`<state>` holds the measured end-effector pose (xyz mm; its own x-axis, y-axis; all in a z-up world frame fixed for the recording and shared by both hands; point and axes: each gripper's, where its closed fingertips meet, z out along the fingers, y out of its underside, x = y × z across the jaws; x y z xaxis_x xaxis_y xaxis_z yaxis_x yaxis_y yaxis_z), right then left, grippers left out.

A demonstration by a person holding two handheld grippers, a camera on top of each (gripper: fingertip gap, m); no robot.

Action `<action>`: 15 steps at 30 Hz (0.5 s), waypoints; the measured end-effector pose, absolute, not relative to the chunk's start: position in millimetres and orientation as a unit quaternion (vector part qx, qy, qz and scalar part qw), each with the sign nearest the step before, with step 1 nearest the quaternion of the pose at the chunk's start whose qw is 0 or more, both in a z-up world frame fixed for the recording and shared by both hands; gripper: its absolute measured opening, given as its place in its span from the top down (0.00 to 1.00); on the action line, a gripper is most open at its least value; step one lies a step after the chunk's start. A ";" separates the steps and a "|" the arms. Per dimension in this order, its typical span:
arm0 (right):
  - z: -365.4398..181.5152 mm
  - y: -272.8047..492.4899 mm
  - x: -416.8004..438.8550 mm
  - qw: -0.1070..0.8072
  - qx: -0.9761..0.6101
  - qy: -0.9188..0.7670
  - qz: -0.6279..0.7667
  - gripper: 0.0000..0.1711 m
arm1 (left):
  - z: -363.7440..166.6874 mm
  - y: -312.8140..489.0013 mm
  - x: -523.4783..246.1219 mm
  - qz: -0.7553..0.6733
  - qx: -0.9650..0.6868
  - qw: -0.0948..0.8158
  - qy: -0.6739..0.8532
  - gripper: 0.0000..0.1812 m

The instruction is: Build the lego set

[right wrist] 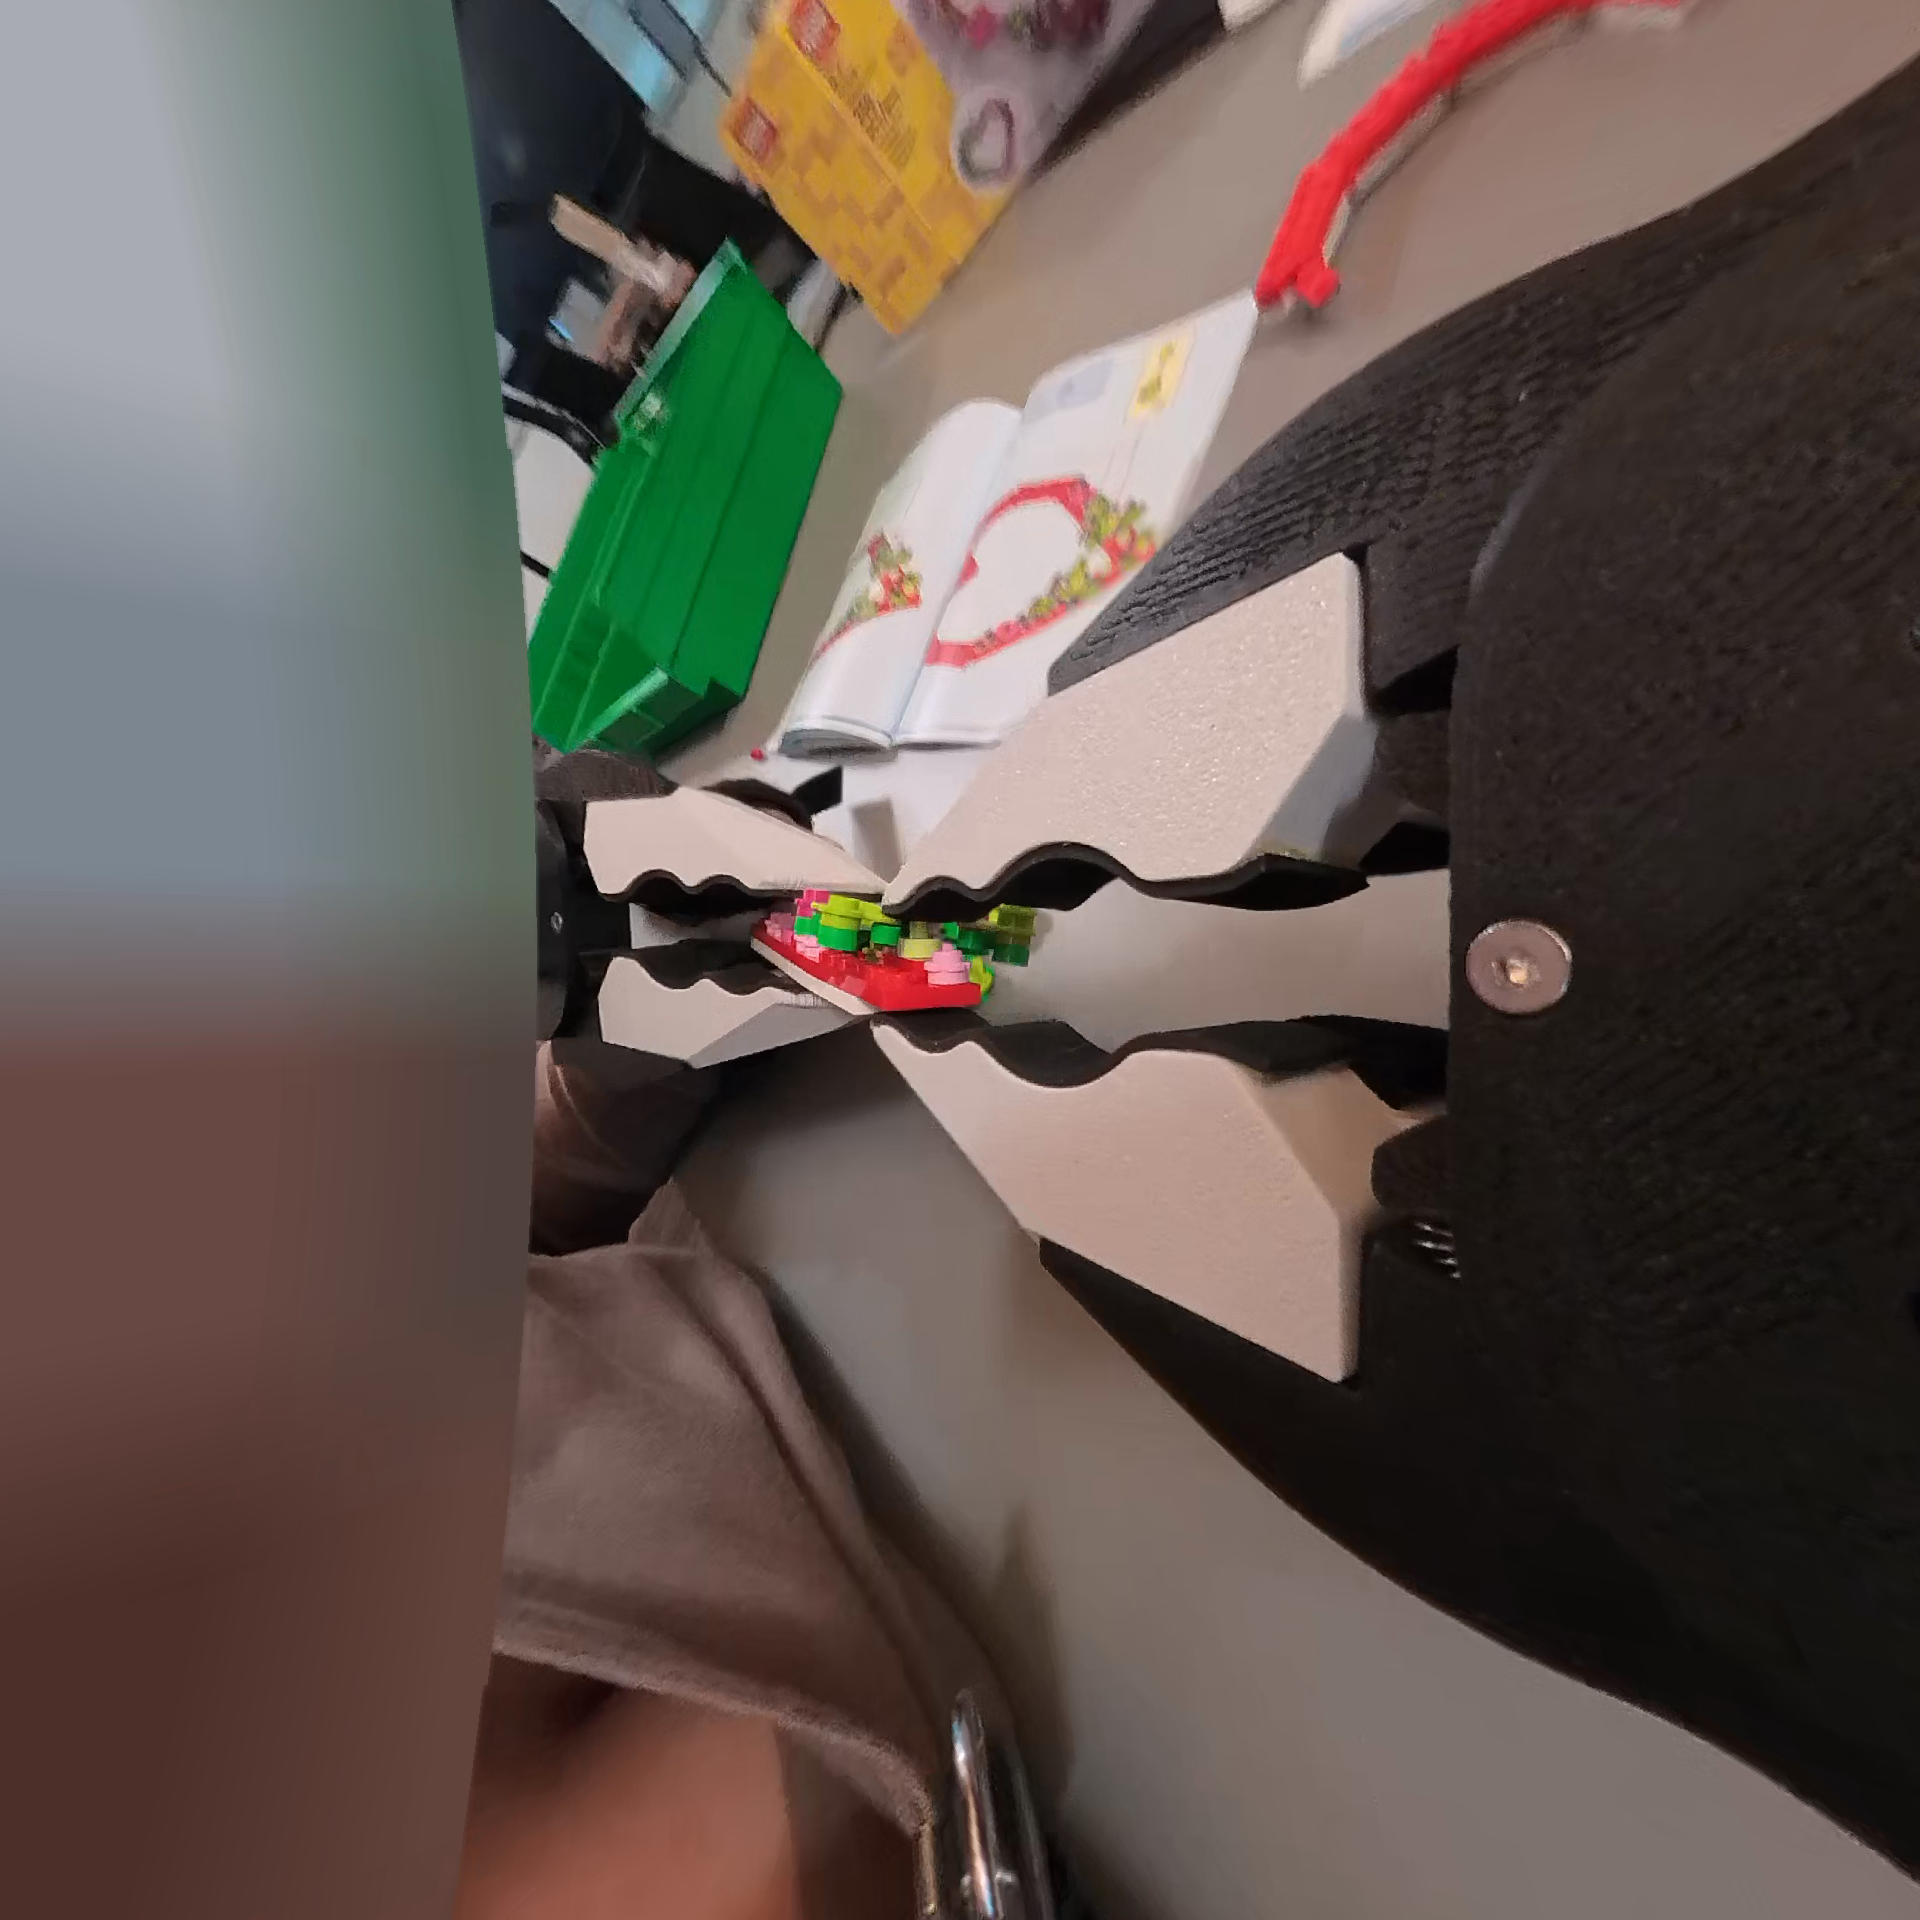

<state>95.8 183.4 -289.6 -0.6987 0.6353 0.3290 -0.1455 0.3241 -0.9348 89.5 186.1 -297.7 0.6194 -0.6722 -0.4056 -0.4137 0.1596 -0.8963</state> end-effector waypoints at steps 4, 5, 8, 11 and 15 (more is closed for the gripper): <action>-294.4 187.6 91.6 0.327 -0.197 -0.721 0.578 0.91 | -302.4 190.3 84.6 -0.116 -0.662 0.619 0.408 0.92; -294.7 188.5 90.8 0.327 -0.201 -0.720 0.578 0.91 | -302.7 191.1 83.8 -0.119 -0.663 0.618 0.404 0.92; -294.2 190.3 89.5 0.333 -0.206 -0.717 0.577 0.90 | -302.9 191.8 83.0 -0.126 -0.667 0.617 0.399 0.92; -293.3 191.4 88.6 0.337 -0.208 -0.714 0.577 0.87 | -303.3 191.3 84.2 -0.135 -0.668 0.614 0.399 0.92; -294.3 188.4 89.5 0.342 -0.199 -0.718 0.573 0.90 | -304.6 191.3 84.8 -0.141 -0.670 0.610 0.398 0.92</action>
<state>89.5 188.4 -294.3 -0.6872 0.6777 0.2618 -0.1050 0.2640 -0.9588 84.8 191.3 -304.6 0.6426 -0.7064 -0.2968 -0.3619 0.0616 -0.9302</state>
